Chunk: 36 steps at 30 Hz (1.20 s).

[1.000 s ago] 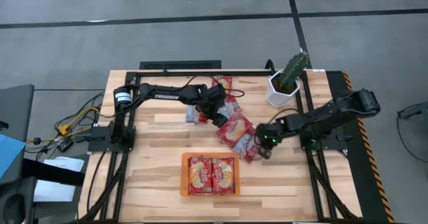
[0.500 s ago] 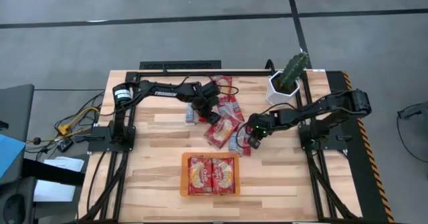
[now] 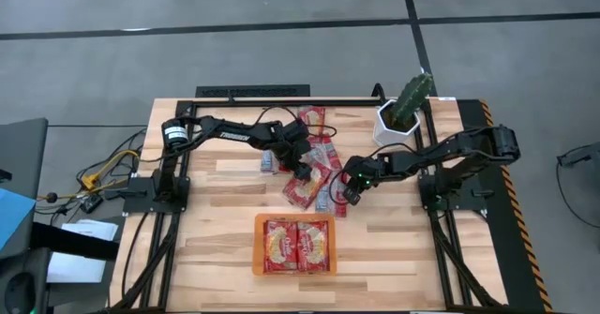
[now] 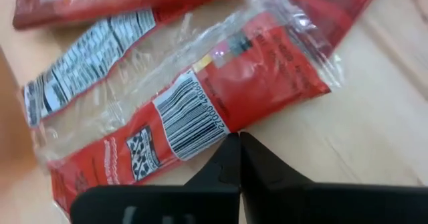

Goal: Sort popcorn bags into baskets
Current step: Put the red popcorn bag into the orange bin

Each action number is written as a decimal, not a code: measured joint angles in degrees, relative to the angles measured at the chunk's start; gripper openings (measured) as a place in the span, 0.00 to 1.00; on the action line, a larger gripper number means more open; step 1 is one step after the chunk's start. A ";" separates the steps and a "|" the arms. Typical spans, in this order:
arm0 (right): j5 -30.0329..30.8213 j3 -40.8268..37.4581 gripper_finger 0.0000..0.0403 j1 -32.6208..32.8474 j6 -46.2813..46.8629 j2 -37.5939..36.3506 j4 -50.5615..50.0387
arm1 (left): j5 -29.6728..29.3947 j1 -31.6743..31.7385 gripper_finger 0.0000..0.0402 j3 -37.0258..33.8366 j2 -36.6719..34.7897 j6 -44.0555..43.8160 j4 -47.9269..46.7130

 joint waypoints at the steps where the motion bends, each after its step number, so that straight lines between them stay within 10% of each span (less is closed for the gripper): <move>1: -0.02 0.00 0.05 -0.25 0.00 0.00 0.25 | 0.41 -0.04 0.65 -0.04 0.15 -0.63 0.07; 16: -0.29 0.00 0.04 -1.01 -0.32 -0.22 0.20 | 3.87 2.68 0.04 0.97 0.36 -6.54 -0.97; 27: -1.69 0.02 0.09 -1.00 -0.41 -0.91 -0.85 | 4.60 4.03 0.02 4.97 -6.48 -14.00 -4.51; 36: -2.12 0.09 0.04 -1.10 -0.25 -8.43 -7.80 | -12.24 -2.17 0.02 4.99 -23.70 -20.69 -16.80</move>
